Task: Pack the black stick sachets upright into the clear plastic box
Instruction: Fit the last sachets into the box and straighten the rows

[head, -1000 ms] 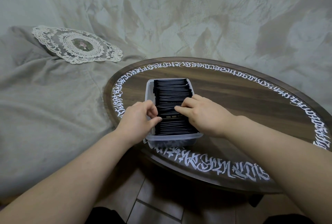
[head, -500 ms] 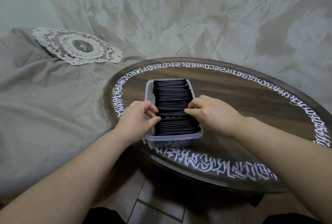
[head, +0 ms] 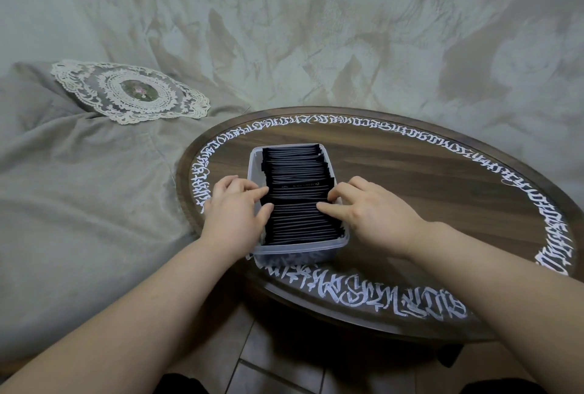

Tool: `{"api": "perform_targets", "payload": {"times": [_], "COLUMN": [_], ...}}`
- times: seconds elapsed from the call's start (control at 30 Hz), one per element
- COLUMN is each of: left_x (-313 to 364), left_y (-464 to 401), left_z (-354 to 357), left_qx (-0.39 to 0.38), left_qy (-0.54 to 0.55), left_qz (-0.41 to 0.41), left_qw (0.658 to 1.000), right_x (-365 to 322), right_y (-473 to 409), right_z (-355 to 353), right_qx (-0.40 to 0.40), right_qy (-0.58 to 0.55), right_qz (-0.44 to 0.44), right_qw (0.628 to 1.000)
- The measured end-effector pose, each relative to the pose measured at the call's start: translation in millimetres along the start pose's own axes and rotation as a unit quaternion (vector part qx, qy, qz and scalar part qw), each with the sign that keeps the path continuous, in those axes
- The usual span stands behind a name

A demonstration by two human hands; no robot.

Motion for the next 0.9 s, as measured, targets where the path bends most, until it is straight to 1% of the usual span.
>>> {"api": "perform_targets", "payload": {"times": [0.07,0.13,0.17,0.23,0.33,0.4,0.47,0.57,0.73,0.9], "left_x": [2.1,4.2,5.8,9.2,14.1,14.6,14.8,14.5,13.8,13.8], "left_y": [2.5,6.9,10.0,16.9,23.1,23.1,22.3,23.2,25.5,24.6], "left_z": [-2.2,-4.1,-4.0,0.3,11.1,15.2,16.6,17.0,17.1,18.1], "left_qx": [0.003,0.004,-0.008,-0.058,-0.129,-0.145,-0.152,-0.154,-0.134,-0.160], "left_qy": [-0.010,0.002,0.011,0.007,-0.055,-0.094,-0.119,-0.134,-0.108,-0.115], "left_qz": [0.006,0.012,0.015,0.026,0.047,0.049,0.050,0.046,0.020,0.032], "left_qw": [1.000,1.000,1.000,0.998,0.989,0.984,0.980,0.978,0.985,0.980], "right_x": [1.5,4.6,5.8,7.8,5.5,2.3,0.4,2.7,-1.2,1.1], "right_y": [2.9,7.6,9.9,12.3,12.6,9.9,9.8,12.5,16.1,11.8], "right_z": [1.0,2.5,3.1,4.8,12.9,17.2,20.7,20.8,18.6,20.9], "right_qx": [0.001,-0.005,-0.014,-0.047,-0.135,-0.183,-0.205,-0.208,-0.195,-0.220], "right_qy": [0.000,-0.018,-0.033,-0.060,-0.113,-0.127,-0.132,-0.123,-0.139,-0.144], "right_qz": [0.006,0.042,0.067,0.119,0.170,0.175,0.171,0.162,0.161,0.155], "right_qw": [1.000,0.999,0.997,0.990,0.969,0.959,0.955,0.957,0.957,0.952]}}
Point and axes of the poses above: each hand's wrist, its own y-axis away from the middle knuckle, its own z-axis out of the palm, x = y × z, the point moved 5 cm from there along -y, towards the middle knuckle, and after that the axes turned 6 degrees about y, right-handed, at the moved point
